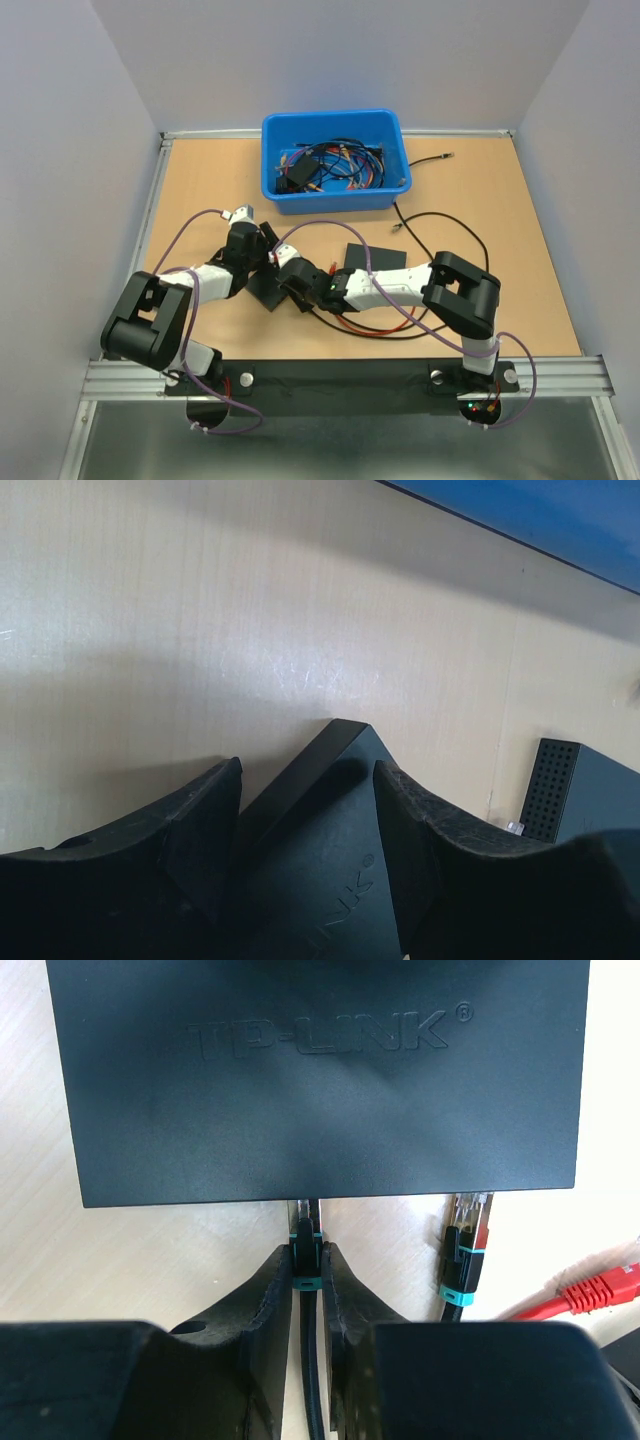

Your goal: Insert the plug into the switch port

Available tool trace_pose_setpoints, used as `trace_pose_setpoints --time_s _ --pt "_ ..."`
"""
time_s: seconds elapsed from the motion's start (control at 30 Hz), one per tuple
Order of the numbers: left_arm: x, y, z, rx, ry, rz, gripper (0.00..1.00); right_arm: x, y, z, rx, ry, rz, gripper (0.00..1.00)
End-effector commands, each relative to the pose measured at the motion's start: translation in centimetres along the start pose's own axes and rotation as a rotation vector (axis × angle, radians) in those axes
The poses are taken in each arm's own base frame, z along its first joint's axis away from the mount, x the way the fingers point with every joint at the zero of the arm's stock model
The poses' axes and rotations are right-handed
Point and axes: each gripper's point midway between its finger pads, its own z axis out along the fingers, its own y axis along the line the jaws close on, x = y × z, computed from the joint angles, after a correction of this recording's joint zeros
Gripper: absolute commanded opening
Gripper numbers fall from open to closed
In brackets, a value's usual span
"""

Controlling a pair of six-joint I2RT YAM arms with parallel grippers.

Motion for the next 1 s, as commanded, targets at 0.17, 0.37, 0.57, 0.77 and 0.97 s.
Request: trace_pose_setpoints --time_s 0.17,0.37,0.57,0.77,0.97 --pt "6.2 2.0 -1.0 -0.051 0.222 -0.029 0.63 -5.9 0.9 0.7 -0.005 -0.209 0.109 0.00" --pt "6.2 2.1 -0.9 -0.053 0.223 -0.030 0.61 -7.8 1.3 0.2 -0.015 -0.249 0.117 0.01" --pt "6.2 2.1 -0.9 -0.054 0.220 -0.034 0.60 -9.6 1.0 -1.0 -0.004 -0.293 0.111 0.00" --pt "6.3 2.2 -0.9 -0.057 0.222 -0.033 0.59 -10.4 1.0 -1.7 -0.008 -0.314 0.104 0.00" --pt "6.3 2.2 -0.9 -0.058 0.221 -0.035 0.59 -10.7 0.5 -1.9 0.020 -0.327 0.108 0.00"
